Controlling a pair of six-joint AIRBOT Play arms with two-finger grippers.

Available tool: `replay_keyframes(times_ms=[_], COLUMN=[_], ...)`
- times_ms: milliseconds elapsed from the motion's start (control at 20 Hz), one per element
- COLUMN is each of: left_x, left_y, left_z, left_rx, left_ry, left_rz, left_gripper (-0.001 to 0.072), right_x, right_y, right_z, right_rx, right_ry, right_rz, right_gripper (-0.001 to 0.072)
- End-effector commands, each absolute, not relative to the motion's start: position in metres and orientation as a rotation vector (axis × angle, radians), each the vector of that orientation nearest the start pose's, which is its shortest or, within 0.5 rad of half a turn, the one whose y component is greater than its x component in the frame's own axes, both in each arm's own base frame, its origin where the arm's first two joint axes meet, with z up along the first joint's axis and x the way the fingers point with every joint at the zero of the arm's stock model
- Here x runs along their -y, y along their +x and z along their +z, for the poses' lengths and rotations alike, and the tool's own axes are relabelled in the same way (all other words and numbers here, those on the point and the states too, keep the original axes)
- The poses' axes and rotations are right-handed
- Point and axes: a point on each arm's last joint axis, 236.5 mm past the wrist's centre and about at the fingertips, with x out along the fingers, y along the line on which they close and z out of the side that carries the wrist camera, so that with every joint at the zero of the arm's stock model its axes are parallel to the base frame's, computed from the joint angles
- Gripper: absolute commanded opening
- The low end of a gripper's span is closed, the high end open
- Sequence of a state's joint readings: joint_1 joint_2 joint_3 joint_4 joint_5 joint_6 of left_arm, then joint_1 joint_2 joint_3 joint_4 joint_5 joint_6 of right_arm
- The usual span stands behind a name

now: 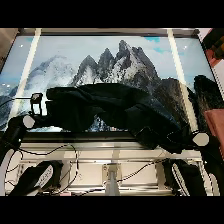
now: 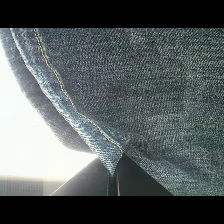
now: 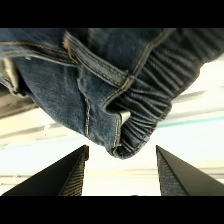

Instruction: Fold the clothes and pants, and hang the long-sleeved shirts on hangers.

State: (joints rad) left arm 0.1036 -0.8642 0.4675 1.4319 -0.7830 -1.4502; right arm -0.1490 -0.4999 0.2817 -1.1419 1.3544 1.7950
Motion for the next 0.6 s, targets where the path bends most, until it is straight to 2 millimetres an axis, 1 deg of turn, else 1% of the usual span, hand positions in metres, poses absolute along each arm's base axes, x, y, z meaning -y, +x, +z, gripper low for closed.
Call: replay_keyframes(times_ms=[0, 100, 200, 300, 400, 450, 500, 550], left_x=[-0.005, -0.005, -0.005, -0.005, -0.005, -0.006, -0.006, -0.006], left_y=[0.275, 0.275, 0.275, 0.275, 0.275, 0.276, 0.278, 0.279], left_z=[-0.072, -0.072, -0.072, -0.072, -0.072, -0.072, -0.072, -0.071], left_rx=[-1.166, -1.166, -1.166, -1.166, -1.165, -1.162, -1.155, -1.146], left_ry=[-0.099, -0.099, -0.099, -0.099, -0.099, -0.099, -0.098, -0.098], left_rz=[-0.007, -0.007, -0.007, -0.007, -0.007, -0.006, -0.005, -0.004], left_gripper=[0.0023, 0.0023, 0.0023, 0.0023, 0.0023, 0.0023, 0.0023, 0.0023], right_x=[-0.092, -0.092, -0.091, -0.091, -0.099, -0.104, -0.106, -0.104], right_y=[0.124, 0.119, 0.119, 0.129, 0.147, 0.157, 0.167, 0.177], right_z=[-0.084, -0.093, -0.102, -0.108, -0.105, -0.102, -0.100, -0.100], right_rx=[-1.626, -1.692, -1.724, -1.700, -1.628, -1.587, -1.543, -1.500], right_ry=[0.750, 0.753, 0.759, 0.778, 0.809, 0.830, 0.842, 0.842], right_rz=[0.005, -0.003, -0.013, -0.025, 0.030, 0.058, 0.074, 0.071], right_gripper=[0.0509, 0.0510, 0.0510, 0.0509, 0.0494, 0.0433, 0.0343, 0.0205])
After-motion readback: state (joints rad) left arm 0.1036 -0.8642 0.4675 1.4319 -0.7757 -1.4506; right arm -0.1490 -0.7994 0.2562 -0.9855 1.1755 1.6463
